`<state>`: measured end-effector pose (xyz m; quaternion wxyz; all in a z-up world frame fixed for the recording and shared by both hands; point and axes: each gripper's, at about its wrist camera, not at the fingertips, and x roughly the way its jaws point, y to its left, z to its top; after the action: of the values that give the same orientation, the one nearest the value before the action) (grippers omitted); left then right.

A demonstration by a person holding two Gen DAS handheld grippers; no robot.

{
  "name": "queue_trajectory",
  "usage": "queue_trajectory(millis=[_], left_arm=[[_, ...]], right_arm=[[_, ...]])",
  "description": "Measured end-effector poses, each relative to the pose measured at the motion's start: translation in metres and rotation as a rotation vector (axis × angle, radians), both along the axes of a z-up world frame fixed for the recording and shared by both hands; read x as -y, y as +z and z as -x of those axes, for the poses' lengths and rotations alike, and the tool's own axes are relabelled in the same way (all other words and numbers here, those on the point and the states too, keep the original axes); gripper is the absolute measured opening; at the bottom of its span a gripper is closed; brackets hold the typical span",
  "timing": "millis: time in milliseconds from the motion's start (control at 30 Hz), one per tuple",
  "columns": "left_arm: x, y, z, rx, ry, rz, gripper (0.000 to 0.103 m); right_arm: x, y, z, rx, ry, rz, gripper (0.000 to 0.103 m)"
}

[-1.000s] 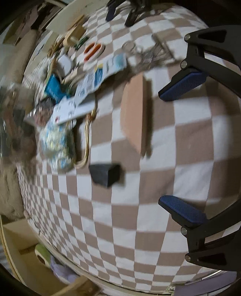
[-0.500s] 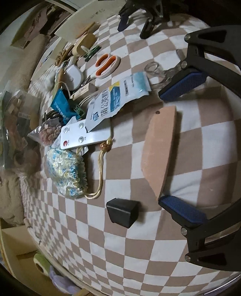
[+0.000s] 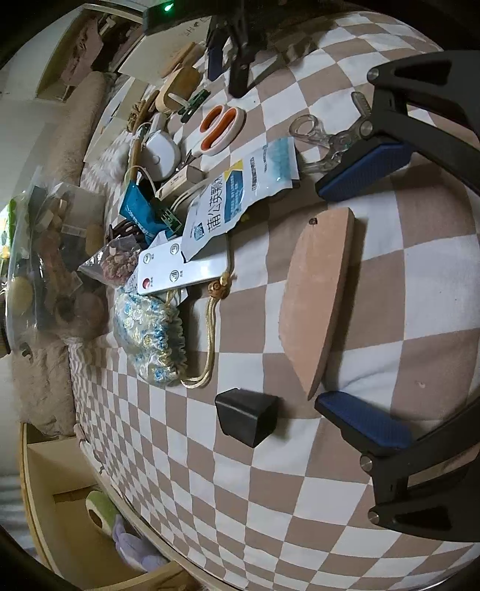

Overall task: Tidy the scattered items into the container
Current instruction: 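Lower the left tool to the tan leather piece while right approaches the green clothespin, then close the left tool on the leather piece while right closes on the clothespin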

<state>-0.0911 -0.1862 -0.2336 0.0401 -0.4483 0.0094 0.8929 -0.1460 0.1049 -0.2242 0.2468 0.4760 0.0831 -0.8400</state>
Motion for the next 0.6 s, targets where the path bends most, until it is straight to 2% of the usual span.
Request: queue_trajectory(millis=[167, 233, 333, 400, 433, 500, 533, 567, 600], left_arm=[[-0.005, -0.001, -0.003, -0.027, -0.003, 0.027, 0.103], [-0.006, -0.001, -0.004, -0.035, -0.001, 0.03, 0.103], [-0.006, -0.001, -0.006, -0.047, 0.005, 0.037, 0.102], [-0.005, 0.0, -0.007, -0.062, 0.019, 0.049, 0.095], [-0.005, 0.001, -0.008, -0.071, 0.024, 0.052, 0.087], [-0.005, 0.002, -0.011, -0.092, 0.02, 0.05, 0.077], [-0.006, 0.003, -0.012, -0.1, 0.017, 0.055, 0.072], [-0.007, 0.003, -0.013, -0.104, 0.014, 0.059, 0.068], [-0.008, 0.004, -0.013, -0.107, 0.01, 0.064, 0.066]], right_arm=[[-0.003, 0.005, 0.021, -0.009, -0.049, 0.024, 0.08], [-0.002, 0.006, 0.028, -0.012, -0.061, 0.025, 0.076], [0.004, 0.003, 0.032, -0.036, -0.052, 0.002, 0.076], [0.004, 0.002, 0.031, -0.052, -0.05, 0.007, 0.076], [0.002, 0.002, 0.03, -0.057, -0.051, 0.021, 0.076], [-0.004, 0.003, 0.031, -0.061, -0.059, 0.049, 0.07], [-0.008, 0.004, 0.031, -0.06, -0.07, 0.067, 0.061], [-0.012, 0.005, 0.032, -0.057, -0.081, 0.083, 0.047], [-0.015, 0.006, 0.034, -0.052, -0.091, 0.097, 0.041]])
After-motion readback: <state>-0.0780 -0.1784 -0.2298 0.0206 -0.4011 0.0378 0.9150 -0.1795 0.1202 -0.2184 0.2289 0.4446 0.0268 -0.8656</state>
